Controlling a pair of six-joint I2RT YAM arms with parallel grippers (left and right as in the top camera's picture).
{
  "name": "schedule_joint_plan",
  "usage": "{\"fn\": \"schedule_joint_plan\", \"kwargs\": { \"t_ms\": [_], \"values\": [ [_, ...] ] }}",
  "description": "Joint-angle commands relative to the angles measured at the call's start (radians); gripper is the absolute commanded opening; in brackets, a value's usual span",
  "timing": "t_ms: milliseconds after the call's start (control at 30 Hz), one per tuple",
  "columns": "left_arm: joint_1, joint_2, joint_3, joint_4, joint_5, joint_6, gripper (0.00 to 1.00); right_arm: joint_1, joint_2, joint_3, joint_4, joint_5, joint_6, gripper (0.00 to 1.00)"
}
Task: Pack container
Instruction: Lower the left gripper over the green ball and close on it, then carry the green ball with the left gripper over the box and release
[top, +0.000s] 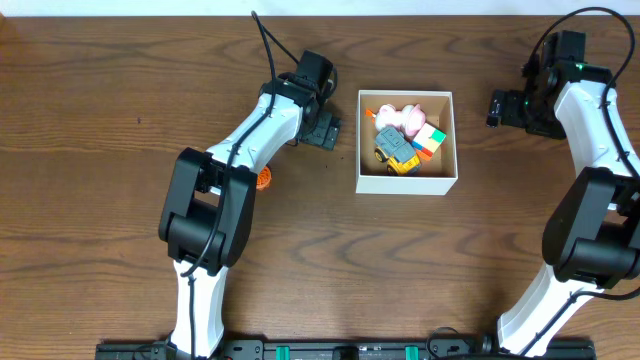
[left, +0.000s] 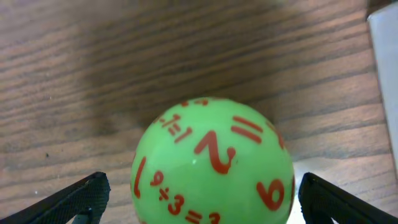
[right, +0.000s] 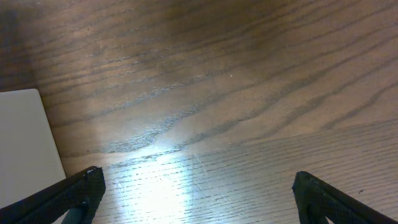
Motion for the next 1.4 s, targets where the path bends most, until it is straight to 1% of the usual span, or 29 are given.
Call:
{"fn": "schedule_joint_plan", "kwargs": {
  "t_ms": [0,300,433,500,633,800,833,1067,1200,1367],
  "values": [
    [0.005,0.0,-0.006,0.004,-0.008,0.023,0.98,-0.009,-0.001,-0.005,0.0,-0.003,-0.009,0.99],
    [0.005,0.0,-0.006,0.015,-0.008,0.023,0.98,-0.01,-0.001,-0.005,-0.001,-0.003,-0.009,0.99],
    [0.005,0.0,-0.006,0.018,-0.008,0.023,1.0,-0.009,-0.001,-0.005,0.0,-0.003,-0.009,0.99],
    [0.005,0.0,-0.006,0.022,-0.008,0.023,0.89,-0.009,-0.001,-0.005,0.0,-0.003,-0.009,0.99],
    [0.005,0.0,-0.006,0.026,-0.008,0.023,0.87,-0.009,-0.001,-0.005,0.0,-0.004,-0.009,0.99],
    [0.005,0.0,-0.006,0.026,-0.008,0.023,0.66,-0.009,-0.001,-0.005,0.0,-0.004,-0.009,0.99],
    [0.005,0.0,-0.006,0.027,-0.008,0.023,0.64,-0.009,-0.001,-0.005,0.0,-0.004,-0.009,0.99],
    [0.005,0.0,-0.006,0.027,-0.008,0.023,0.54,-0.009,-0.001,-0.005,0.0,-0.003,-0.009,0.99],
    [0.006,-0.006,-0.002,0.03,-0.013,0.043,0.54,-0.009,-0.001,-0.005,0.0,-0.004,-0.009,0.99],
    [0.006,-0.062,0.019,0.029,-0.012,0.05,0.54,-0.009,-0.001,-0.005,0.0,-0.003,-0.009,0.99]
  ]
}}
